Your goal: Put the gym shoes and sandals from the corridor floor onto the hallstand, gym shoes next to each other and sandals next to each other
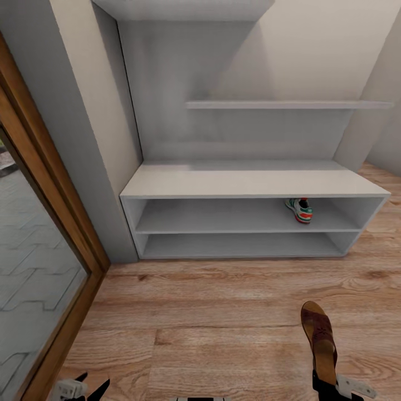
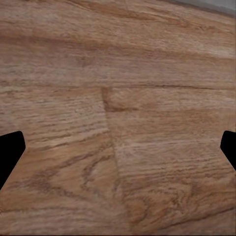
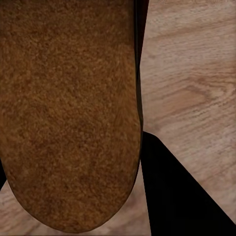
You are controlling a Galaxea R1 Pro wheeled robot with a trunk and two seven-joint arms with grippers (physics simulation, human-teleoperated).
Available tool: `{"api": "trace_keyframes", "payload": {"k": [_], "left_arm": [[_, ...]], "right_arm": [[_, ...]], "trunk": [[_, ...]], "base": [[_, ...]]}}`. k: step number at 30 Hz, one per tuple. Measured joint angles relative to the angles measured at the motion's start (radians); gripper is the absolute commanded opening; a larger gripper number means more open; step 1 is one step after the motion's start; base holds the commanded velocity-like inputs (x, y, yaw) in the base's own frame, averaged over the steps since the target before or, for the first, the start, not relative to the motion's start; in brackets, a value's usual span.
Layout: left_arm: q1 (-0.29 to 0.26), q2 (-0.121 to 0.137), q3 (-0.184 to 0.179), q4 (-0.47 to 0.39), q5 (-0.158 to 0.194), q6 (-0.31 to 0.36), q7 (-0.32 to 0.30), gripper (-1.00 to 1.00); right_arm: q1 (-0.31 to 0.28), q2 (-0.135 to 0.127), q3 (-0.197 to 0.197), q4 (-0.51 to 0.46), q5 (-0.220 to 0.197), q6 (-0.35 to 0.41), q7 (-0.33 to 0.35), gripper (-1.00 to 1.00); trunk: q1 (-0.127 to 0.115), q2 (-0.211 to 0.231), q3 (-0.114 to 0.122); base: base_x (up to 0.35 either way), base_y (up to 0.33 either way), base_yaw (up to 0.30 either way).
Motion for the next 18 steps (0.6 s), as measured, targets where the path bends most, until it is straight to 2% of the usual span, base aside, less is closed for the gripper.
{"api": "trace_keyframes", "payload": {"k": [4,6,9,12,13,15,16,18], "left_arm": [[0.0,-0.001,0.0,0.001,-0.036,-0.013,0.001,1.0],[0.0,-0.001,0.0,0.001,-0.04,-0.017,0.001,1.0],[0.0,-0.001,-0.002,0.001,-0.047,-0.021,0.0,1.0],[0.0,-0.002,-0.009,0.001,-0.06,-0.023,0.0,1.0],[0.0,-0.002,-0.014,0.001,-0.065,-0.023,0.001,1.0],[0.0,-0.002,-0.019,0.001,-0.069,-0.025,0.001,1.0],[0.0,-0.003,-0.022,0.001,-0.071,-0.026,0.001,1.0],[0.0,-0.004,-0.025,0.001,-0.073,-0.027,0.001,1.0]], "right_arm": [[0.0,0.0,0.0,0.001,0.0,0.0,0.0,-1.0],[0.0,0.0,0.002,0.002,0.001,0.0,0.001,-1.0],[0.0,0.0,0.026,0.0,0.002,0.003,0.002,-1.0],[-0.001,0.001,0.088,-0.004,0.002,0.008,0.001,-1.0],[-0.001,0.003,0.131,-0.007,0.003,0.012,-0.001,-1.0],[-0.001,0.008,0.175,-0.012,0.002,0.02,-0.003,-1.0],[-0.003,0.017,0.216,-0.018,0.002,0.04,-0.005,-1.0],[-0.01,0.039,0.259,-0.028,0.001,0.097,-0.007,-1.0]], "trunk": [[0.0,0.0,0.0],[0.0,0.0,0.0],[0.0,0.0,0.0],[0.0,0.0,0.0],[0.0,0.0,0.0],[0.0,0.0,0.0],[0.0,0.0,0.0],[0.0,0.0,0.0]], "base": [[0.0,0.0,0.0],[0.0,0.0,0.0],[0.0,0.0,0.0],[0.0,0.0,0.0],[0.0,0.0,0.0],[0.0,0.0,0.0],[0.0,0.0,0.0],[0.0,0.0,0.0]]}}
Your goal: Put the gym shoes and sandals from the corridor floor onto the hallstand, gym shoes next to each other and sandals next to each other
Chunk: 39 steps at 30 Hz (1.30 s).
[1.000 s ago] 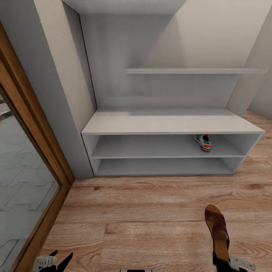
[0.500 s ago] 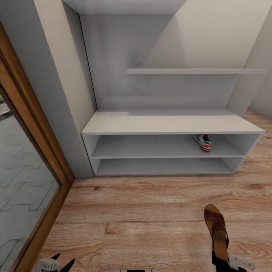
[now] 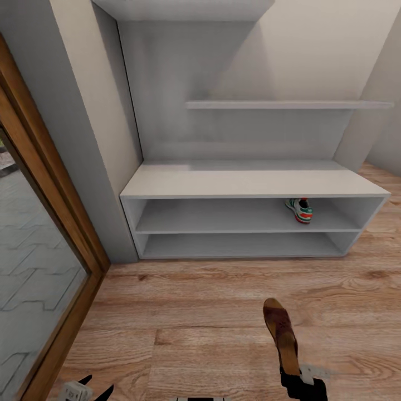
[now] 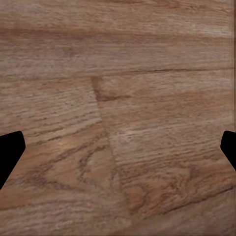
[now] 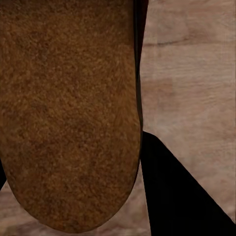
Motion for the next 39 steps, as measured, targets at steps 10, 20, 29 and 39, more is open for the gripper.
{"api": "trace_keyframes", "payload": {"k": [10,20,29,39], "left_arm": [[0.0,-0.01,-0.002,0.0,-0.003,-0.01,0.001,1.0],[0.0,-0.016,-0.002,0.0,-0.003,-0.019,0.002,1.0],[0.0,-0.034,-0.004,-0.002,-0.005,-0.019,0.003,1.0],[-0.001,-0.038,-0.004,-0.002,-0.005,-0.019,0.003,1.0]], "right_arm": [[-0.145,0.159,0.054,-0.105,-0.001,0.379,-0.163,-1.0],[-0.318,0.223,0.17,-0.123,0.001,0.508,-0.395,-1.0],[-0.497,0.223,0.192,-0.116,-0.007,0.64,-0.453,-1.0],[-0.509,0.223,0.191,-0.123,-0.008,0.642,-0.453,-1.0]], "trunk": [[0.0,0.0,0.0],[0.0,0.0,0.0],[0.0,0.0,0.0],[0.0,0.0,0.0]], "base": [[0.0,0.0,0.0],[0.0,0.0,0.0],[0.0,0.0,0.0],[0.0,0.0,0.0]]}}
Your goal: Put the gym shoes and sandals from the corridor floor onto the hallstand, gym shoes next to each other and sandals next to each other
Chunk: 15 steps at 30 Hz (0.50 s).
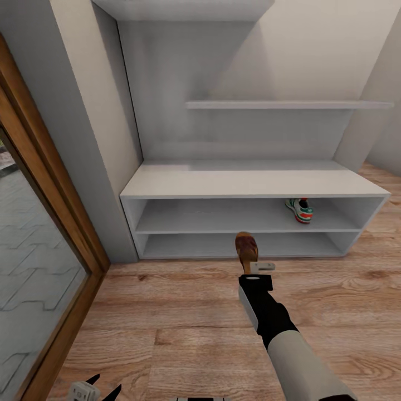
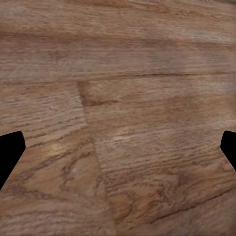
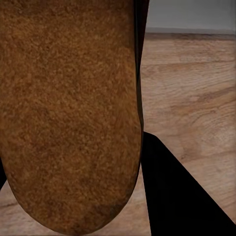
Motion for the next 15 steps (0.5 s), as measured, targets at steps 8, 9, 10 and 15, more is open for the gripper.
{"api": "trace_keyframes", "payload": {"k": [8,9,10,15], "left_arm": [[0.0,0.001,0.001,-0.001,0.0,0.0,0.0,1.0],[0.0,0.001,0.001,-0.001,0.0,0.0,0.0,1.0],[0.0,0.001,0.001,-0.001,0.001,0.0,0.0,1.0],[0.0,0.001,0.001,-0.002,0.001,0.0,0.0,1.0]], "right_arm": [[0.0,0.0,-0.003,-0.001,0.0,-0.001,0.0,-1.0],[0.0,0.0,-0.003,-0.001,0.0,-0.001,0.0,-1.0],[0.0,0.0,-0.003,-0.001,0.0,-0.001,0.0,-1.0],[-0.001,0.0,-0.003,-0.001,0.0,0.0,0.0,-1.0]], "trunk": [[0.0,0.0,0.0],[0.0,0.0,0.0],[0.0,0.0,0.0],[0.0,0.0,-0.002]], "base": [[0.0,0.0,0.0],[0.0,0.0,0.0],[0.0,0.0,0.0],[0.0,0.0,0.051]]}}
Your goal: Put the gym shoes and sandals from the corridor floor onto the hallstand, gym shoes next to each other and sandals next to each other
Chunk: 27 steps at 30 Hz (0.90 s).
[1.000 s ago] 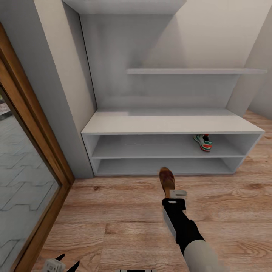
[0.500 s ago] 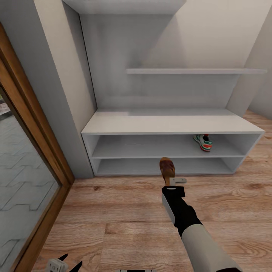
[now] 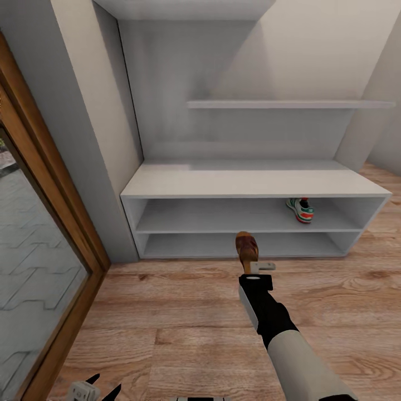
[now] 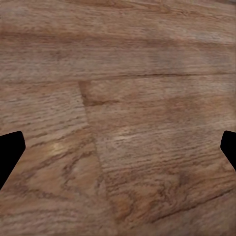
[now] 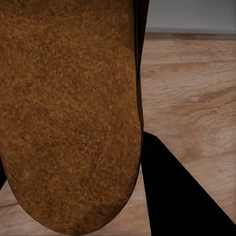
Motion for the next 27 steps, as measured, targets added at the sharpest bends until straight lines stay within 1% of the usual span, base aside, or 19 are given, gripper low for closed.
{"api": "trace_keyframes", "payload": {"k": [7,20,24,27], "left_arm": [[0.0,0.0,0.0,0.0,0.0,0.0,-0.001,1.0],[0.0,0.0,0.0,0.0,0.0,0.0,-0.001,1.0],[0.0,0.0,0.0,0.0,0.001,0.0,-0.001,1.0],[0.0,0.0,0.0,0.0,0.001,0.0,-0.001,1.0]], "right_arm": [[0.0,0.0,0.0,0.0,0.001,0.0,0.0,-1.0],[0.0,0.0,0.001,-0.002,0.001,0.0,-0.002,-1.0],[0.0,0.0,0.0,-0.005,0.002,0.0,-0.002,-1.0],[0.0,0.0,0.0,-0.016,0.003,0.0,-0.003,-1.0]], "trunk": [[0.0,0.0,-0.007],[0.0,0.0,-0.023],[0.0,0.0,-0.026],[-0.001,0.0,-0.027]], "base": [[0.027,0.0,0.14],[0.074,0.0,0.16],[0.134,0.0,0.078],[0.255,0.0,0.028]]}}
